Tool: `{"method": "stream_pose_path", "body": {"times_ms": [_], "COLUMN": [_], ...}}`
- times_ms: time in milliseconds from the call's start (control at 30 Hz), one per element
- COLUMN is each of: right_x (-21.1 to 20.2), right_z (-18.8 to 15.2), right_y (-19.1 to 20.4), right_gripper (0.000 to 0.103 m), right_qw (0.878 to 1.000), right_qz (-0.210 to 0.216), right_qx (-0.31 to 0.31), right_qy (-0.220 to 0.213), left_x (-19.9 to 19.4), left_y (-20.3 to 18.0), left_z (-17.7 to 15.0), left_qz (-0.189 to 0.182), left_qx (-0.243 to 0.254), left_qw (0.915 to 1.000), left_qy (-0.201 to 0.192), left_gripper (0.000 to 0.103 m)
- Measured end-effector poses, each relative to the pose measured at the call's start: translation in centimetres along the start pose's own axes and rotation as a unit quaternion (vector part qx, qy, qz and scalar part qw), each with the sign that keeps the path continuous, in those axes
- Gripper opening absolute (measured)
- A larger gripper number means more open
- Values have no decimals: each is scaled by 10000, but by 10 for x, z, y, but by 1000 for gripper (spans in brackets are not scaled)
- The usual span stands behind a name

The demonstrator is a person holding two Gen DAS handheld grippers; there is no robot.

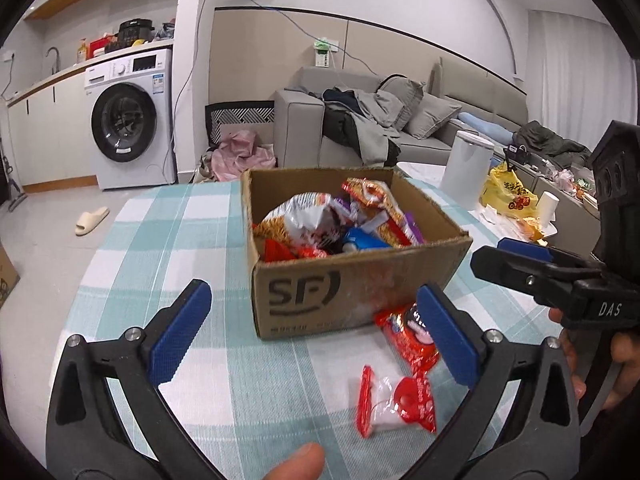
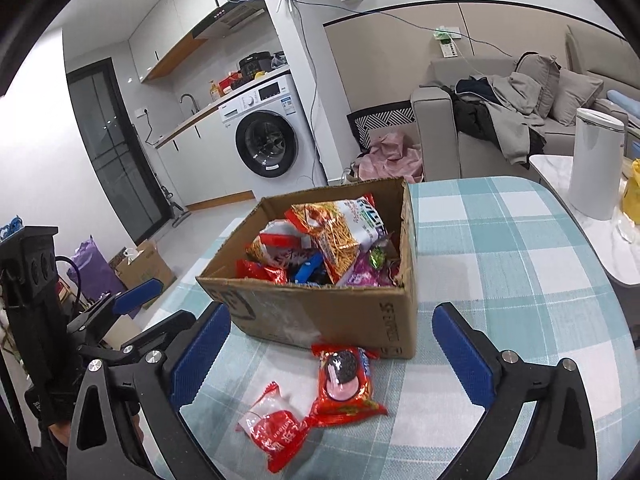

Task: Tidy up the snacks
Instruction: 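Move the left tool toward the balloon glue pack while the right tool approaches the red Oreo pack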

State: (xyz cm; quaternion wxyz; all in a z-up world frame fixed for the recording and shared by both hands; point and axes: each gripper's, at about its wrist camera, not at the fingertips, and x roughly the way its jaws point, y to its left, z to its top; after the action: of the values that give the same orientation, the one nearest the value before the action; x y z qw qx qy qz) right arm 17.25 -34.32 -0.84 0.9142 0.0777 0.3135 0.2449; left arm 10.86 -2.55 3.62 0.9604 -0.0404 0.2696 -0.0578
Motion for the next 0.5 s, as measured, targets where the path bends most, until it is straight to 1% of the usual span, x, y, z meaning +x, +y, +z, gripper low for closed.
{"method": "stream_pose_path", "body": {"times_ms": [333, 500], "right_x": [6, 8], "right_z": [-19, -24], "right_y": [-9, -8], "right_gripper": [103, 103], "right_qw": [9996, 9988], "right_qz": [-185, -306], "right_qx": [-130, -302], "right_qy": [178, 254], "left_x": [-1, 4], "left_y": [5, 4], "left_z": [-25, -31], "left_qz": [102, 186], "left_qx": [-75, -51], "left_qw": [9998, 9996], "left_qy": [122, 200], "left_gripper": [103, 103]}}
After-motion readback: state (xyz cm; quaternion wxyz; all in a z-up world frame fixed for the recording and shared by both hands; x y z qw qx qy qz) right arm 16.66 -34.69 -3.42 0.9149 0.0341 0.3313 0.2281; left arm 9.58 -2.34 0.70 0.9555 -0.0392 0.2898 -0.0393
